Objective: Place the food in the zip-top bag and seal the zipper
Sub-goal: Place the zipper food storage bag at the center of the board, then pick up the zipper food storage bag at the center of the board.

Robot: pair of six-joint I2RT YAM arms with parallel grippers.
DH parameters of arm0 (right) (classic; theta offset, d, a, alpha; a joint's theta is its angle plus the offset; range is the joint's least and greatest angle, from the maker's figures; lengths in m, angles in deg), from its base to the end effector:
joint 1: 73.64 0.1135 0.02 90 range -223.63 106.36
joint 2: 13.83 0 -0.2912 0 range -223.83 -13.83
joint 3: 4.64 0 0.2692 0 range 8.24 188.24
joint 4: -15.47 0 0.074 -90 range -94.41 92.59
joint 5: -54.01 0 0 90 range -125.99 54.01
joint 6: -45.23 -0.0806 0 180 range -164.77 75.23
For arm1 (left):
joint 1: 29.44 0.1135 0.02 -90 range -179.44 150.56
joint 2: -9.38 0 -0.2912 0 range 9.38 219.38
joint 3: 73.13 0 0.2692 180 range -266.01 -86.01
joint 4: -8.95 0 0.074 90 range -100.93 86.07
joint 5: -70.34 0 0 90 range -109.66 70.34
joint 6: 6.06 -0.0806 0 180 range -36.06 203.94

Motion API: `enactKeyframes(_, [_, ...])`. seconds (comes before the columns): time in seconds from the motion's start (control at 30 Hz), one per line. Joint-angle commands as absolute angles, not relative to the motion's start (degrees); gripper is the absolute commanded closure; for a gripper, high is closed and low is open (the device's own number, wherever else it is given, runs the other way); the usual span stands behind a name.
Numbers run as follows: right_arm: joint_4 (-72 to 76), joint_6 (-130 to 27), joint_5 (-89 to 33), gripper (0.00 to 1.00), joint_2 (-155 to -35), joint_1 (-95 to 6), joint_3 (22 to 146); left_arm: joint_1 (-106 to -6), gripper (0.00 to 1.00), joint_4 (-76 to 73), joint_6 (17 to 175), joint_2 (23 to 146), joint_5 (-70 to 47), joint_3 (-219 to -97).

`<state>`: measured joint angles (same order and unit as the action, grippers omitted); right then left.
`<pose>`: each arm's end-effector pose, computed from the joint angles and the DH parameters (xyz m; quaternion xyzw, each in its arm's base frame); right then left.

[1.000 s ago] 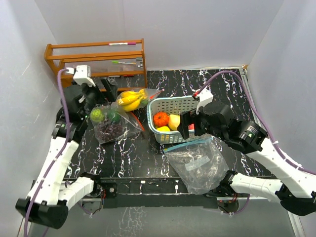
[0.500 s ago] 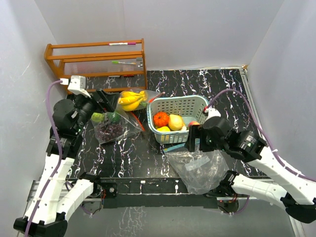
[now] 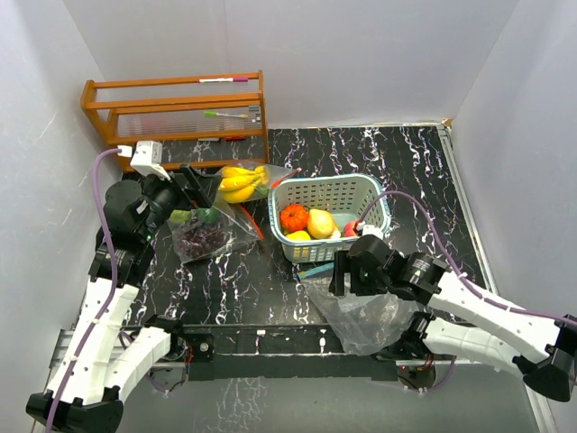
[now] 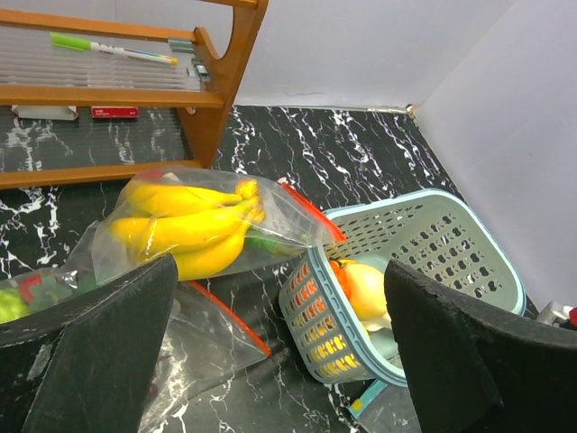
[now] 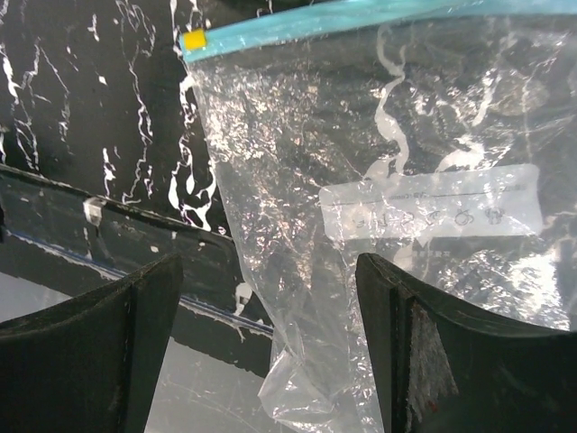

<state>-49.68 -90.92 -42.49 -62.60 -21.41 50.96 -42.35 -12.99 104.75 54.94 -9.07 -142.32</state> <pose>0.1152 0.1338 0.2334 -0.0355 0.9599 0.1706 0.2194 0.2071 -0.0627 0.4338 0.0183 0.6965 -0.2687 0.6650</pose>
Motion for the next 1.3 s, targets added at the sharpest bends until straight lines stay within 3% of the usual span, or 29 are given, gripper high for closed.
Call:
enactKeyframes(0.0, [-42.7,-95.0,-43.7,0.21,-61.1,-19.2,47.1,-42.2,0.04,-12.6,105.6,54.2,-8.6,-141.3])
enactKeyframes(0.23, [-38.5,-101.6,-48.4,0.21,-64.9,-11.6,42.8,-42.1,0.05,-11.8,106.3,55.1,-7.9,-141.2])
enactKeyframes(0.67, [-38.9,-113.7,-59.3,0.14,-83.2,-1.4,43.9,-42.2,0.05,-12.6,105.5,54.5,-8.2,-141.7])
enactKeyframes(0.77, [-38.3,-115.0,-59.8,0.18,-84.0,-1.1,43.3,-42.1,0.05,-12.9,105.4,54.1,-8.2,-141.7])
enactKeyframes(0.87, [-37.5,-117.0,-59.9,0.32,-83.3,-1.0,41.1,-42.1,0.05,-13.3,105.4,53.6,-8.0,-142.0])
enactKeyframes(0.93, [-35.9,-117.7,-59.5,0.55,-80.7,-1.0,39.1,-42.1,0.05,-13.5,105.5,53.3,-7.5,-142.1])
enactKeyframes(0.97, [-34.7,-116.8,-59.7,0.77,-75.3,-1.0,37.5,-42.1,0.05,-14.4,105.5,52.9,-7.2,-142.3])
enactKeyframes(1.03, [-35.5,-114.4,-60.2,0.87,-72.2,-1.0,38.5,-42.2,0.07,-15.2,105.5,52.7,-7.2,-142.4])
enactKeyframes(1.1, [-37.1,-110.2,-60.2,0.92,-69.9,-0.9,40.9,-42.2,0.09,-15.9,105.5,52.8,-7.0,-142.7])
enactKeyframes(1.27, [-39.5,-99.4,-57.7,0.92,-64.1,-0.7,48.5,-42.2,0.13,-16.0,106.5,52.8,-5.4,-143.1])
